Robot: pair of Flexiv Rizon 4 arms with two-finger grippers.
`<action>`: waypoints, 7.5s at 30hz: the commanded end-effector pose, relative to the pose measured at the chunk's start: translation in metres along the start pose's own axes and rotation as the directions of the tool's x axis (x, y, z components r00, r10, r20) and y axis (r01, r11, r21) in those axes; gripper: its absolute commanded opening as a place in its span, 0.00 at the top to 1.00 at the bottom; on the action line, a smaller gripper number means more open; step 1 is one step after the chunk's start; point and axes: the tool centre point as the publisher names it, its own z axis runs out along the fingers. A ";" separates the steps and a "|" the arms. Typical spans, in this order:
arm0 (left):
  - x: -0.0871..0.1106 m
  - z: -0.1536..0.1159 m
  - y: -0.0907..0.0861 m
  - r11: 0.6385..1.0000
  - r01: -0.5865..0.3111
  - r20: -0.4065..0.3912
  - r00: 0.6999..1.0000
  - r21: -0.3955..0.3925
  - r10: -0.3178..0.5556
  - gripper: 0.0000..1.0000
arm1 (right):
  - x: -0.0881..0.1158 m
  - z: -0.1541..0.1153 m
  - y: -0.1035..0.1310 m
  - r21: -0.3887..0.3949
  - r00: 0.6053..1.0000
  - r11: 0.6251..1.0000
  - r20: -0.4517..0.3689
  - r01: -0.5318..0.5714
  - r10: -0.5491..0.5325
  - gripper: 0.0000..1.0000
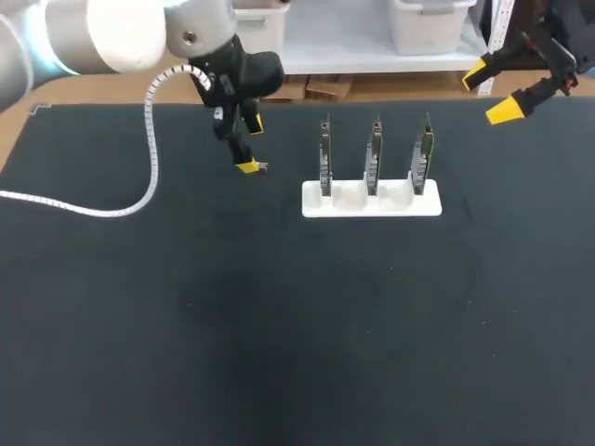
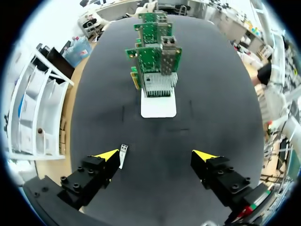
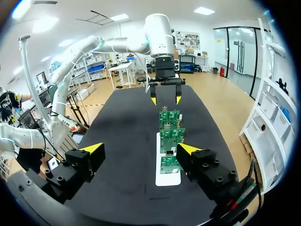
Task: Pick up the optical module with the left hand, and insert it into the network port with the right hand.
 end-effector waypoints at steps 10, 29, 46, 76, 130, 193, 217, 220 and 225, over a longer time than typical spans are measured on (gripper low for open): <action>0.002 0.002 0.007 1.000 -0.003 0.006 1.000 0.011 0.003 0.00 | 0.000 0.001 0.002 0.005 1.000 1.000 0.000 0.002 -0.002 0.00; 0.033 0.020 0.018 0.990 -0.128 -0.389 0.910 0.060 0.141 0.00 | 0.000 0.001 0.002 0.005 1.000 1.000 0.000 0.002 -0.002 0.00; 0.039 0.044 0.045 0.989 -0.101 -0.358 0.924 0.111 0.134 0.00 | 0.000 0.001 0.002 0.005 1.000 1.000 0.000 0.002 -0.002 0.00; 0.029 0.059 0.034 0.982 -0.104 -0.297 0.943 0.157 0.148 0.00 | 0.000 0.001 0.002 0.005 1.000 1.000 0.000 0.002 -0.002 0.00; 0.047 0.081 0.069 0.988 -0.061 -0.274 0.957 0.141 0.098 0.07 | 0.000 0.001 0.002 0.005 1.000 1.000 0.000 0.002 -0.002 0.00; -0.057 -0.099 -0.031 0.966 0.179 0.563 0.825 -0.184 -0.046 1.00 | 0.000 0.001 0.002 0.005 1.000 1.000 0.000 0.002 -0.002 0.00; -0.107 -0.083 -0.049 0.963 0.151 0.681 0.731 -0.224 0.044 1.00 | 0.000 0.001 0.002 0.005 1.000 1.000 0.000 0.002 -0.002 0.00; -0.107 -0.083 -0.049 0.963 0.151 0.681 0.731 -0.224 0.044 1.00 | 0.000 0.001 0.002 0.005 1.000 1.000 0.000 0.002 -0.002 0.00; -0.107 -0.083 -0.049 0.963 0.151 0.681 0.731 -0.224 0.044 1.00 | 0.000 0.001 0.002 0.005 1.000 1.000 0.000 0.002 -0.002 0.00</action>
